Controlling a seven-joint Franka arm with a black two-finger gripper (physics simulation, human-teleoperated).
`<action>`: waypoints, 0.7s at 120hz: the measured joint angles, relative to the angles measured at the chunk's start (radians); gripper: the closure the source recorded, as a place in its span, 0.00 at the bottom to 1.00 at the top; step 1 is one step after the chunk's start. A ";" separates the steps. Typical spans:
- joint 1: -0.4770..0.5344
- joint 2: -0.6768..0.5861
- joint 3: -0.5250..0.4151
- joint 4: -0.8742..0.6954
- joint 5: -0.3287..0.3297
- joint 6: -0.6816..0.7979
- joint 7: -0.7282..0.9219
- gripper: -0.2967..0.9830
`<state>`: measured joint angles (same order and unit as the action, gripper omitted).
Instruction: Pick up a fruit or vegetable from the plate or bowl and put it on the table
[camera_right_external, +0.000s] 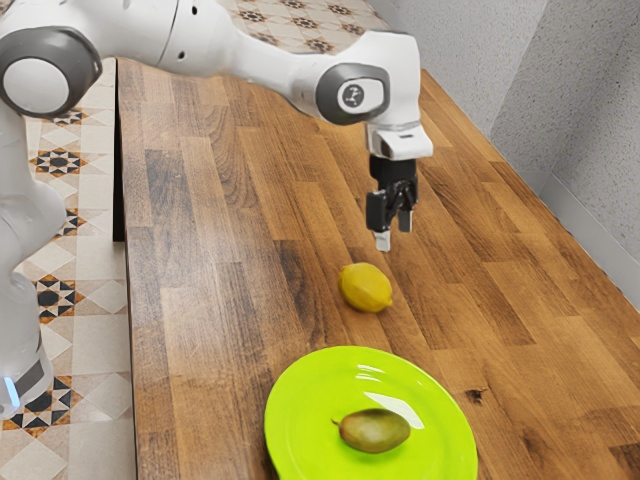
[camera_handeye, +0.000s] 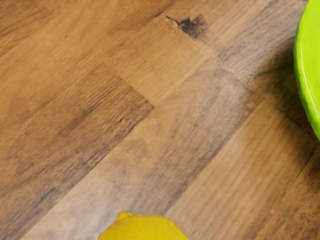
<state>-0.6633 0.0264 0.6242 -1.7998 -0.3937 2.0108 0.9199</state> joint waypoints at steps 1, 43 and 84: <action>-0.001 0.000 0.000 0.000 -0.004 0.002 0.000 0.25; 0.051 0.128 -0.089 0.391 0.140 -0.091 -0.938 0.23; 0.254 0.033 -0.115 0.456 0.221 -0.488 -1.913 0.23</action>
<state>-0.4088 0.0594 0.5090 -1.3438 -0.1724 1.5230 -0.9928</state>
